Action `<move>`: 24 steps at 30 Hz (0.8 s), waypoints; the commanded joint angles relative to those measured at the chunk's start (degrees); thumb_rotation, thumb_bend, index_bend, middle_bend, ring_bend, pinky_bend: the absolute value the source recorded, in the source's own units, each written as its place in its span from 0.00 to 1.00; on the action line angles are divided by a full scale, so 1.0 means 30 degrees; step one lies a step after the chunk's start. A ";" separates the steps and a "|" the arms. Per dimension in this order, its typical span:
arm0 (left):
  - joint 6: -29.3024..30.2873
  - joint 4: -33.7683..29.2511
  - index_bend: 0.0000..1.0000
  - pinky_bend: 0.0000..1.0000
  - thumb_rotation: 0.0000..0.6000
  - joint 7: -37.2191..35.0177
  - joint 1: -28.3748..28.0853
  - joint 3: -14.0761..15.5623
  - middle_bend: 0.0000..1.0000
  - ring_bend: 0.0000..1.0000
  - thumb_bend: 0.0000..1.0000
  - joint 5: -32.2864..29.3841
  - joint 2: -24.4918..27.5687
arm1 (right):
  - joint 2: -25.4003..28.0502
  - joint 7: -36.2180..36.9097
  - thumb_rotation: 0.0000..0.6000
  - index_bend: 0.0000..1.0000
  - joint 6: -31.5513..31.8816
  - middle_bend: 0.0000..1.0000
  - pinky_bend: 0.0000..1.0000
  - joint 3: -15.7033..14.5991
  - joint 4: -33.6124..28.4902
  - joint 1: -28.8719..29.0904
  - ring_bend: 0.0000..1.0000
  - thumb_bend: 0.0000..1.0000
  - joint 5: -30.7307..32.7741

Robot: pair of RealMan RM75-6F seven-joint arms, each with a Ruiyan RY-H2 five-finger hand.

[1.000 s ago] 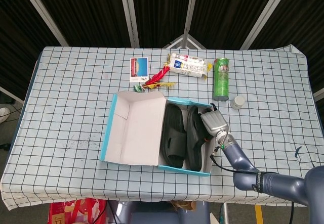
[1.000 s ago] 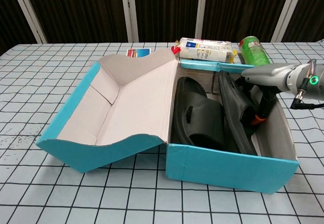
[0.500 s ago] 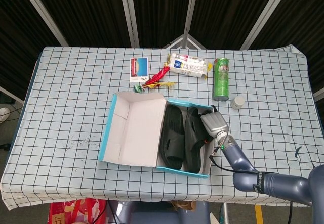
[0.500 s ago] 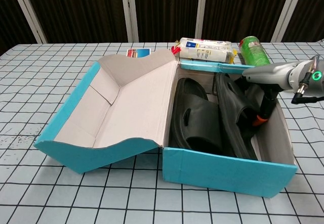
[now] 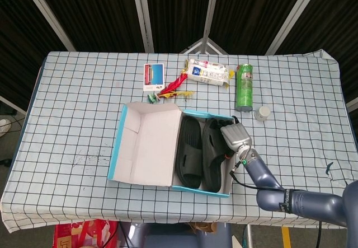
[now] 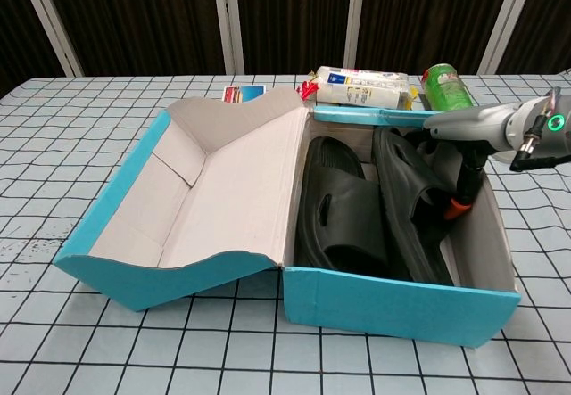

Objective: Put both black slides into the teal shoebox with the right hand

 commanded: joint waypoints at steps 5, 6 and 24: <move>-0.0045 0.0012 0.10 0.09 1.00 -0.0021 -0.0006 -0.0016 0.04 0.00 0.37 -0.0063 0.0001 | 0.1189 -0.1003 1.00 0.01 -0.0361 0.07 0.00 -0.0379 -0.1219 0.1053 0.01 0.04 0.1879; -0.0056 0.0013 0.10 0.09 1.00 -0.0019 -0.0010 -0.0017 0.04 0.00 0.37 -0.0073 0.0001 | 0.1309 -0.1039 1.00 0.01 -0.0317 0.07 0.00 -0.0383 -0.1373 0.1145 0.01 0.04 0.2030; -0.0071 -0.0018 0.10 0.09 1.00 -0.0166 0.0008 0.0028 0.04 0.00 0.37 0.0021 0.0051 | 0.2796 -0.0211 1.00 0.01 -0.0644 0.06 0.00 -0.0362 -0.3206 0.1935 0.01 0.04 0.3530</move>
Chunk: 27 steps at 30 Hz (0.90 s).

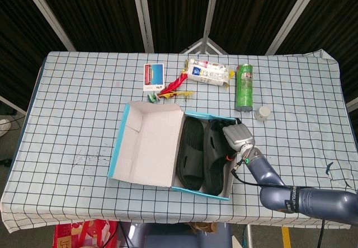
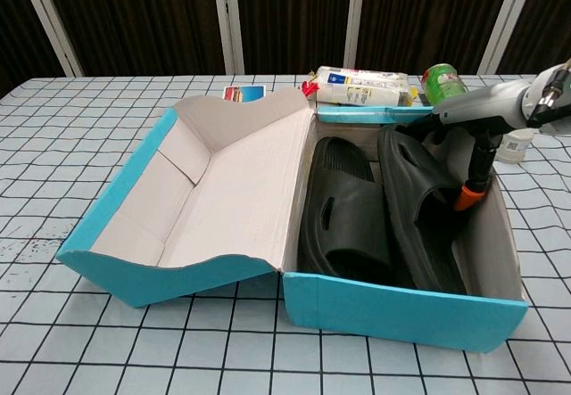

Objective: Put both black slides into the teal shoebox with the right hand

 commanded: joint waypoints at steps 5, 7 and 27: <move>-0.0034 -0.0035 0.10 0.09 1.00 0.0069 -0.0030 0.0033 0.04 0.00 0.37 0.0043 -0.0007 | 0.0604 0.0206 1.00 0.01 -0.0538 0.06 0.00 -0.0174 -0.0506 0.0495 0.01 0.04 0.0426; -0.0036 -0.0046 0.10 0.09 1.00 0.0069 -0.0031 0.0016 0.04 0.00 0.37 0.0012 -0.0004 | 0.0744 0.0170 1.00 0.02 -0.0516 0.06 0.00 -0.0231 -0.0661 0.0716 0.01 0.04 0.0649; -0.0054 -0.0060 0.10 0.09 1.00 0.0125 -0.0038 0.0011 0.04 0.00 0.37 -0.0050 0.0006 | 0.1262 0.1283 1.00 0.06 -0.2754 0.06 0.00 -0.0602 0.0617 0.2263 0.03 0.04 0.2200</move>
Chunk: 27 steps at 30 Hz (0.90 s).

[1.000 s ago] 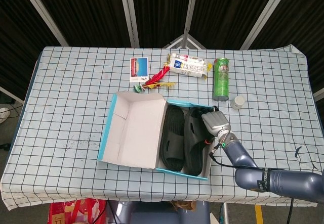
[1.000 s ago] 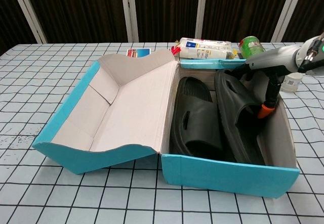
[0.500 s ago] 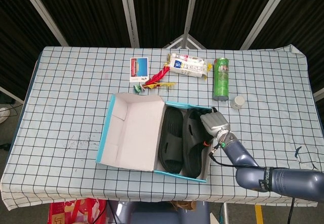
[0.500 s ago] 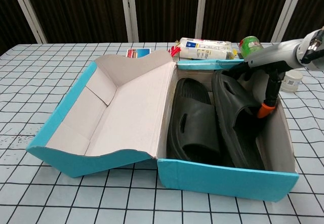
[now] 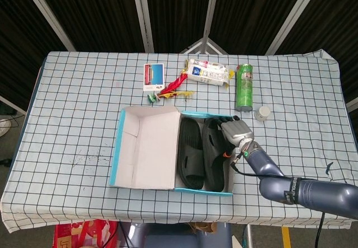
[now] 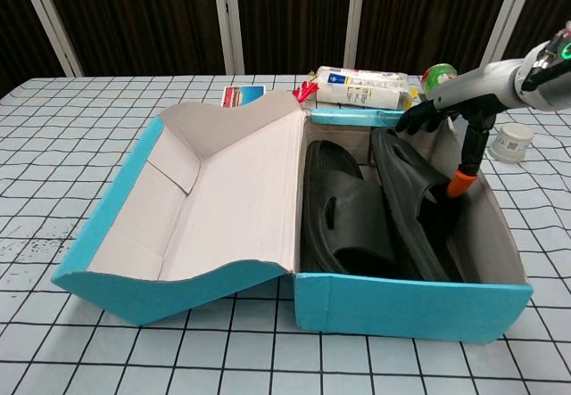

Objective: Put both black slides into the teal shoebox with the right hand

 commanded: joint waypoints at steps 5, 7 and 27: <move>-0.0095 0.0036 0.10 0.09 1.00 0.0102 -0.0047 -0.0018 0.04 0.00 0.37 -0.0110 -0.0032 | 0.0762 0.0114 1.00 0.07 -0.1403 0.06 0.00 -0.0567 0.0151 0.1158 0.03 0.04 0.0937; -0.0120 0.0044 0.10 0.09 1.00 0.0121 -0.0058 -0.0020 0.04 0.00 0.37 -0.0135 -0.0040 | 0.1091 0.0161 1.00 0.08 -0.1588 0.06 0.00 -0.0753 -0.0051 0.1535 0.03 0.04 0.1258; -0.0195 0.0046 0.10 0.09 1.00 -0.0168 -0.0061 0.0060 0.04 0.00 0.37 0.0059 0.0026 | 0.9160 0.7215 1.00 0.27 0.0974 0.15 0.06 0.2299 -0.6861 -0.3222 0.20 0.10 -0.3283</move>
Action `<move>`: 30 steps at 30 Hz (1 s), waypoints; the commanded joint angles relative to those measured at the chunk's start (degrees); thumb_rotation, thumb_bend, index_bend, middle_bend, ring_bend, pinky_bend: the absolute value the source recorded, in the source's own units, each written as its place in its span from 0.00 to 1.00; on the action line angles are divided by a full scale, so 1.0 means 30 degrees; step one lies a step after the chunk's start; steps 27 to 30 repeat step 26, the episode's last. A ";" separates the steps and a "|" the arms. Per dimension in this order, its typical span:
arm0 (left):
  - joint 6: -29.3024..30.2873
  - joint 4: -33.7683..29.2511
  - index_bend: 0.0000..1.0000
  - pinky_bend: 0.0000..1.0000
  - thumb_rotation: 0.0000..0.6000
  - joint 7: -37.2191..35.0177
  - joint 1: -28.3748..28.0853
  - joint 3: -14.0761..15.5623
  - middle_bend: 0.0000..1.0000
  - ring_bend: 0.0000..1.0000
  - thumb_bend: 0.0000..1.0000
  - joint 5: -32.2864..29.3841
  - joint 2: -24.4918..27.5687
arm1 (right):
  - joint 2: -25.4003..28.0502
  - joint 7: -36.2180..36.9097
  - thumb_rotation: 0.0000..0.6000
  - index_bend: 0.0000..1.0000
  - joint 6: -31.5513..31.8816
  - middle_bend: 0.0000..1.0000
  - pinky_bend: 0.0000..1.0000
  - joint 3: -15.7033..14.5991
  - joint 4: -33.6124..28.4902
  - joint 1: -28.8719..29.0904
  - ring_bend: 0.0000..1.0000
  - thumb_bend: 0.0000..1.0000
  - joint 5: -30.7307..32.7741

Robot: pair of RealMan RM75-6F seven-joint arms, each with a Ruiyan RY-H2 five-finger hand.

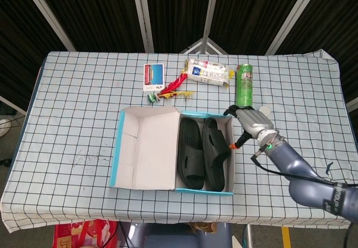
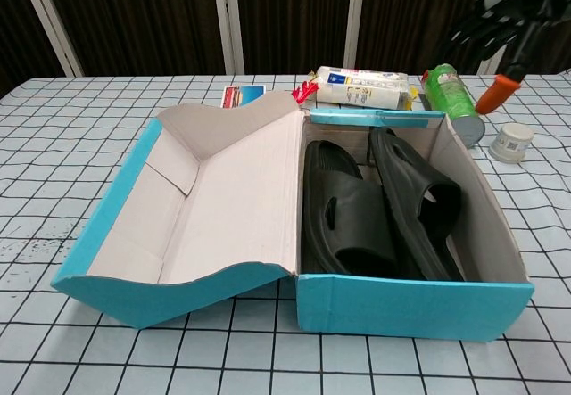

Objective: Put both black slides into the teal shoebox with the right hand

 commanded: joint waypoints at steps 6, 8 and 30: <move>0.0265 -0.0187 0.10 0.09 1.00 -0.0508 0.0154 0.0162 0.04 0.00 0.37 0.0545 0.0169 | 0.3118 0.5315 1.00 0.27 0.8762 0.18 0.07 0.0312 -0.6120 -0.8740 0.22 0.17 -0.8090; 0.0315 -0.0222 0.10 0.09 1.00 -0.0596 0.0192 0.0199 0.04 0.00 0.37 0.0639 0.0205 | 0.3033 0.5900 1.00 0.27 1.0113 0.18 0.07 -0.0268 -0.6521 -1.0416 0.22 0.17 -1.0489; 0.0894 -0.0207 0.10 0.09 1.00 -0.1859 0.0608 0.0543 0.04 0.00 0.37 0.1622 0.0483 | -0.3484 -0.0572 1.00 0.27 2.0199 0.18 0.06 -0.4316 -0.0023 -1.9821 0.15 0.17 -2.1498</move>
